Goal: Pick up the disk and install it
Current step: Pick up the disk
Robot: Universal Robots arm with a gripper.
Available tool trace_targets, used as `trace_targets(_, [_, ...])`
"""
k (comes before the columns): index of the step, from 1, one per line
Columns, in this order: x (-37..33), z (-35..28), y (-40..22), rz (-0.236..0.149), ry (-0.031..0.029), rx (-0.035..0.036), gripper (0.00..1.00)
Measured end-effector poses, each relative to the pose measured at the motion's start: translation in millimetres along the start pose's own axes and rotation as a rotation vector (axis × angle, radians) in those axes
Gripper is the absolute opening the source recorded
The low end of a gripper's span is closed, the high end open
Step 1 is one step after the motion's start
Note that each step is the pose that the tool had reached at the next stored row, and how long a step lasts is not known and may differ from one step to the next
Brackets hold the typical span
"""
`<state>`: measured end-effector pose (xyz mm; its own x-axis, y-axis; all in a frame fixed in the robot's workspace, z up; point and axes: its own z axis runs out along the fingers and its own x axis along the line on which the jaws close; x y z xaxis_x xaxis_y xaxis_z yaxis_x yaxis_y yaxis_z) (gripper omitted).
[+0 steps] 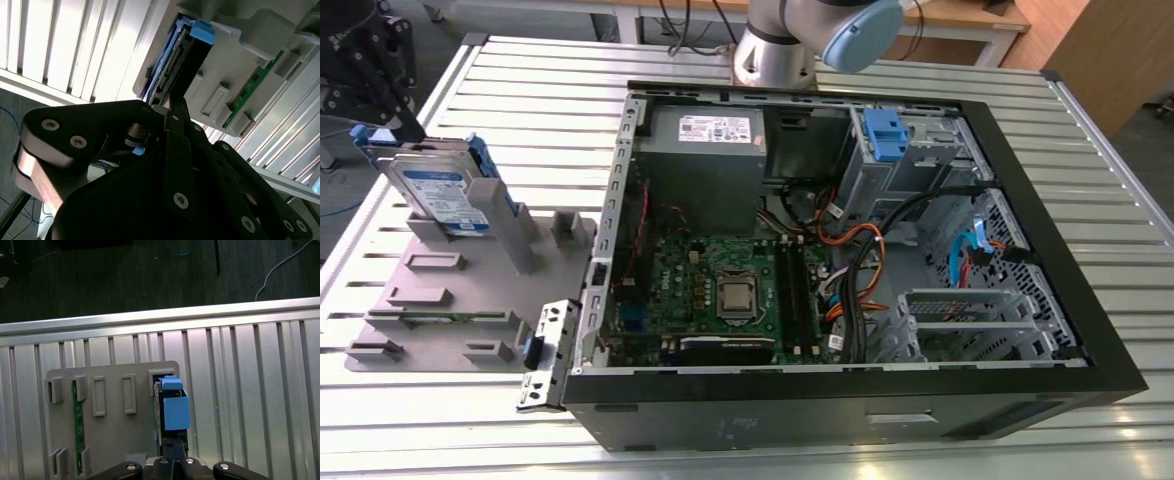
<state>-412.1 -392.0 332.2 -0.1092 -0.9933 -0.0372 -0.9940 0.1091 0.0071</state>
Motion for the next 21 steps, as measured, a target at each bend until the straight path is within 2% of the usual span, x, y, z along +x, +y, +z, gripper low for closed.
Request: trace_targets(21, [-2.0,2.0,0.3,0.011,-0.0001,0.0012,0.11])
